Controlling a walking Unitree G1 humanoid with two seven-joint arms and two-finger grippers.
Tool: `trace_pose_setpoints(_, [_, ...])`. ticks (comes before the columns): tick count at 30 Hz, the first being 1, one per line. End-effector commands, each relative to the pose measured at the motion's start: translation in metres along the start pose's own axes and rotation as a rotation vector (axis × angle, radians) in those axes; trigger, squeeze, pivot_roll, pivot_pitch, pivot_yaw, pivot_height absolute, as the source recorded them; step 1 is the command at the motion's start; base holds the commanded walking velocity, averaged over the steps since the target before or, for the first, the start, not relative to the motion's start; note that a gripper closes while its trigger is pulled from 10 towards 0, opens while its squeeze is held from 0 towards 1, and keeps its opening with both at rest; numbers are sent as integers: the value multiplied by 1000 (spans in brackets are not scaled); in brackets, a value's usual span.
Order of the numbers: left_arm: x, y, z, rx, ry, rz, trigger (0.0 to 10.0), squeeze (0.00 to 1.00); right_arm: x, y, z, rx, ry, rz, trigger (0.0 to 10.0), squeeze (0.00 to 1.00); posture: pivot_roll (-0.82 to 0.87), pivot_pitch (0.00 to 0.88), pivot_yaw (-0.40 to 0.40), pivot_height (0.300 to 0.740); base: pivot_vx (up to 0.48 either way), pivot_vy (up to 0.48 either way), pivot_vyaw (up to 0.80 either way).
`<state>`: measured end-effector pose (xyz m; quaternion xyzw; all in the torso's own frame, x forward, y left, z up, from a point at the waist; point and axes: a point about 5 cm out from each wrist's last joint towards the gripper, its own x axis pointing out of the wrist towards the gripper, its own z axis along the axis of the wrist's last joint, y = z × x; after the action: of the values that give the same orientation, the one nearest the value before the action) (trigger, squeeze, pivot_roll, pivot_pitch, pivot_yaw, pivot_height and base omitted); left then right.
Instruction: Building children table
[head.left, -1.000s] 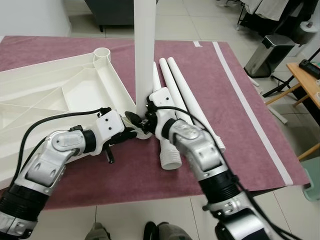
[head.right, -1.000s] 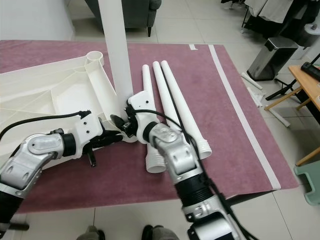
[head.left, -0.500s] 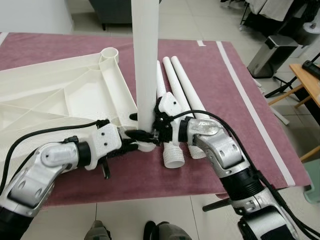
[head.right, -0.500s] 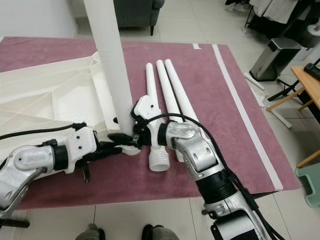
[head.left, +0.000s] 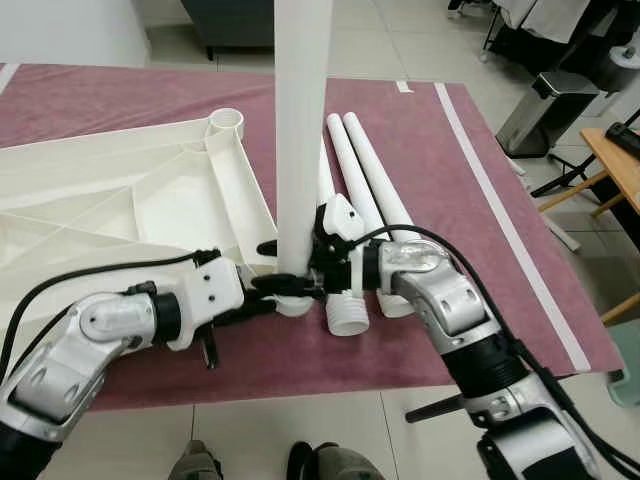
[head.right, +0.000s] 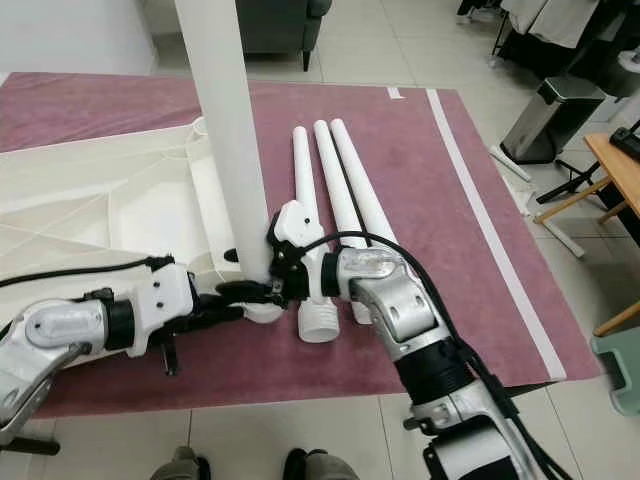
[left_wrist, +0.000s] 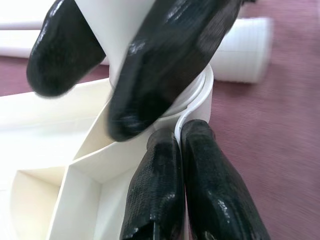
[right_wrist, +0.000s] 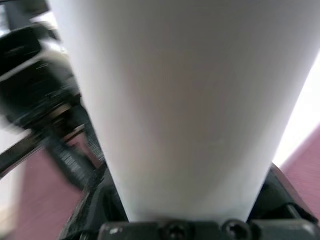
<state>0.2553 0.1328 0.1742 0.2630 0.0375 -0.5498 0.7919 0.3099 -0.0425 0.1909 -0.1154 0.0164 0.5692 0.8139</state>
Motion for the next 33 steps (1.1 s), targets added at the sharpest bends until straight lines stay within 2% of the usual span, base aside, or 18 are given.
trace_pose_setpoints(1, [8,-4,22,64,-103,-66,0,0,11,2,-19,60,108,-60,0,0,142,153,-72,740,0,0,0])
trace_pose_setpoints(5, [14,11,19,45,-89,8,0,0,17,-8,-29,102,153,-251,0,0,141,154,-71,740,0,0,0])
trace_pose_setpoints(6, [14,11,19,45,-89,8,0,0,17,-8,-29,102,153,-251,0,0,141,154,-71,740,0,0,0])
trace_pose_setpoints(8, [21,22,17,25,-80,55,0,0,22,-13,-32,126,170,-382,0,0,142,156,-67,740,0,0,0])
trace_pose_setpoints(10, [23,25,16,20,-74,69,0,0,23,-14,-32,139,174,-420,0,0,142,156,-67,740,0,0,0])
trace_pose_setpoints(12, [32,39,11,-9,-48,126,0,0,31,-14,-32,150,177,-531,0,0,141,154,-64,740,0,0,0])
trace_pose_setpoints(13, [32,39,11,-9,-48,126,0,0,31,-14,-32,150,177,-531,0,0,141,154,-64,740,0,0,0])
trace_pose_setpoints(14, [40,50,7,-28,-30,170,0,0,38,-12,-31,165,181,-598,0,0,138,154,-63,740,0,0,0])
trace_pose_setpoints(21, [45,58,8,-38,-36,187,0,0,49,-4,-31,190,171,-629,0,0,132,152,-57,740,0,0,0])
trace_pose_setpoints(22, [44,57,9,-35,-44,182,0,0,50,-3,-29,196,150,-620,431,0,133,152,-57,740,0,0,0])
trace_pose_setpoints(23, [43,57,10,-31,-51,177,0,0,50,-2,-26,191,128,-606,4157,0,133,152,-58,740,0,0,0])
trace_pose_setpoints(24, [43,57,10,-31,-51,177,0,0,50,-2,-26,191,128,-606,4157,0,133,152,-58,740,0,0,0])
trace_pose_setpoints(25, [41,55,11,-26,-57,170,0,0,51,0,-21,179,95,-574,10000,0,133,151,-58,740,0,0,0])
trace_pose_setpoints(28, [40,52,13,-17,-69,153,0,0,52,2,-14,167,45,-535,10000,0,135,150,-60,740,0,0,0])
trace_pose_setpoints(29, [39,49,15,-6,-81,133,0,0,51,4,-7,155,-2,-491,10000,953,137,149,-62,740,0,0,0])
trace_pose_setpoints(30, [39,49,15,-6,-81,133,0,0,51,4,-7,155,-2,-491,10000,953,137,149,-62,740,0,0,0])
trace_pose_setpoints(31, [37,45,17,5,-90,117,0,0,49,5,1,151,-52,-434,10000,1000,139,148,-64,740,0,0,0])
trace_pose_setpoints(33, [32,40,18,21,-97,93,0,0,43,8,13,129,-121,-318,10000,1000,140,147,-66,740,0,0,0])
